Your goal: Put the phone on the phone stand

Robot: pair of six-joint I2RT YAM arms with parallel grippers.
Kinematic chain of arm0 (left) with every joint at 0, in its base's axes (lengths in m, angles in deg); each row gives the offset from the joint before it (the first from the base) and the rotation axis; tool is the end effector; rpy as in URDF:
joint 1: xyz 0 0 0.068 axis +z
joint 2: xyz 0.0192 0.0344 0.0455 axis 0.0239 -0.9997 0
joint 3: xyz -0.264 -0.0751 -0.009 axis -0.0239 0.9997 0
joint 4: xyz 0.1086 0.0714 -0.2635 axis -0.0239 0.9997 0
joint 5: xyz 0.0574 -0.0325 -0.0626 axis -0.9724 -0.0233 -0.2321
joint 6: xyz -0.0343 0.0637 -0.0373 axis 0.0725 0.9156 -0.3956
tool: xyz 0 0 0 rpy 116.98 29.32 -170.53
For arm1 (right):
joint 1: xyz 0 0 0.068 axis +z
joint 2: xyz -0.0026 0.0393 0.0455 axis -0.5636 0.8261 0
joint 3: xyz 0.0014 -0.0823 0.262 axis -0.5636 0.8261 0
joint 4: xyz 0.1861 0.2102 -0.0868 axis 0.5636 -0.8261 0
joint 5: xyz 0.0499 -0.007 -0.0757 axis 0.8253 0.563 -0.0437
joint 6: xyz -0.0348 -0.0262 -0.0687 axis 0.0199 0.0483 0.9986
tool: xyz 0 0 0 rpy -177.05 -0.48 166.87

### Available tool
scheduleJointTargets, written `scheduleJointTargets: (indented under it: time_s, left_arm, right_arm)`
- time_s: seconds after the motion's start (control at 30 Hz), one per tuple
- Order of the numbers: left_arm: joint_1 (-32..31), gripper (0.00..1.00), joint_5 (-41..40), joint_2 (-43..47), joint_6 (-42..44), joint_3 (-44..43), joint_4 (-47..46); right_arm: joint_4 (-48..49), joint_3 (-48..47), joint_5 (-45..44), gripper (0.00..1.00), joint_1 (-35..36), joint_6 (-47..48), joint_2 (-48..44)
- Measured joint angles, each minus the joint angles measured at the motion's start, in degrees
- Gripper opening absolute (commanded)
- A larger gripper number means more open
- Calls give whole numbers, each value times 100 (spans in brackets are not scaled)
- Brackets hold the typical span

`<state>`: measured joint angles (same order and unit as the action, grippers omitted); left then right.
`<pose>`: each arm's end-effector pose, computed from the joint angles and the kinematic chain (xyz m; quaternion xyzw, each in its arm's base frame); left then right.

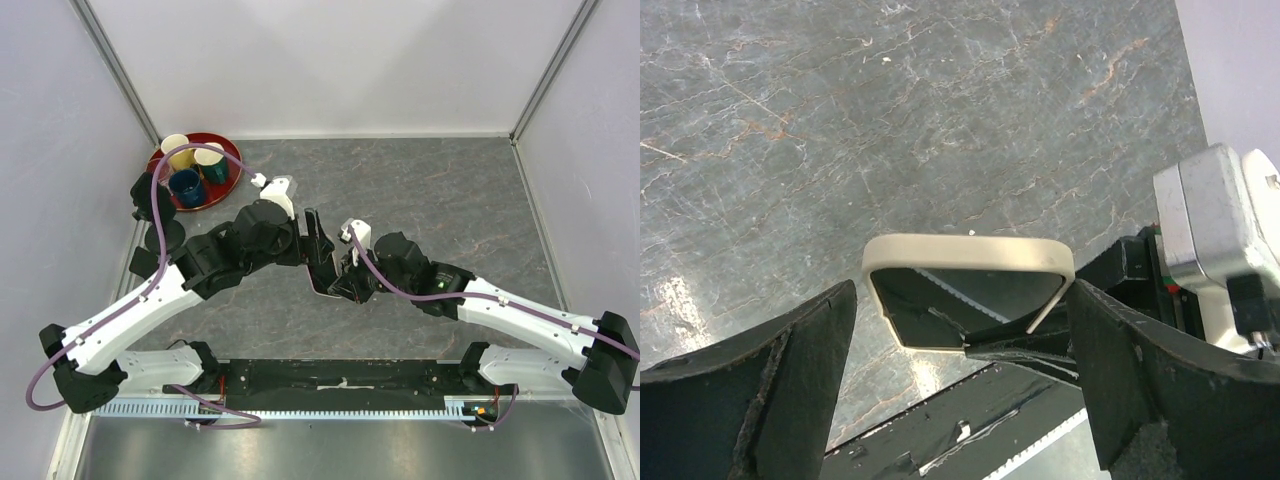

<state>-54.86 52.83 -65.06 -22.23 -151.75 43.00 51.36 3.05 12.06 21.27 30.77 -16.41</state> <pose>0.1850 -0.2227 0.3680 0.0494 0.8729 -0.2761 0.3992 0.1672 0.2665 0.2637 -0.3281 0.7884 0.3662 0.3697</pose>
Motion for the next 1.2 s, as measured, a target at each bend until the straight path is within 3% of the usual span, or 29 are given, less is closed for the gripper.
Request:
scheduleJointTargets:
  time_s: [0.3, 0.5, 0.6, 0.63, 0.7, 0.73, 0.8, 0.87, 0.9, 0.97, 1.0, 1.1, 1.2]
  left_arm:
    - [0, 90, 24, -81, 2, -7, -179]
    - [4, 82, 13, -175, 7, -7, -197]
    - [7, 68, 15, -177, 7, -7, -197]
    - [4, 55, 20, -177, 9, -7, -201]
    - [7, 39, 20, -177, 13, -4, -208]
    - [7, 19, 17, -177, 17, -4, -208]
    - [7, 3, 15, -177, 26, -4, -210]
    - [4, 2, 4, -177, 28, -4, -212]
    - [4, 2, -13, -177, 31, -2, -210]
    - [4, 2, -57, -166, 37, 46, -208]
    - [4, 2, -101, -151, 39, 79, -195]
    - [2, 2, -302, -61, 37, 146, -37]
    - [0, 2, -675, 103, -13, 144, 299]
  right_arm:
    - [4, 0, 31, 0, 11, 4, 0]
    - [-13, 0, 24, 0, 9, 4, 0]
    - [-20, 0, 17, 0, 9, 4, 0]
    - [-20, 0, 17, 0, 9, 4, 0]
    - [-22, 0, 4, 3, 9, 4, 0]
    - [-20, 0, 0, 9, 9, 4, 0]
    - [-20, 2, -7, 27, 15, 4, 0]
    - [-13, 0, -22, 45, 20, 7, -2]
    - [20, 0, -28, 61, 22, 4, -11]
    - [105, 0, -35, 75, 31, 0, -85]
    - [146, 0, -39, 87, 37, 4, -129]
    - [212, 0, -136, 97, 48, 0, -249]
    - [219, 0, -356, 98, 55, 24, -378]
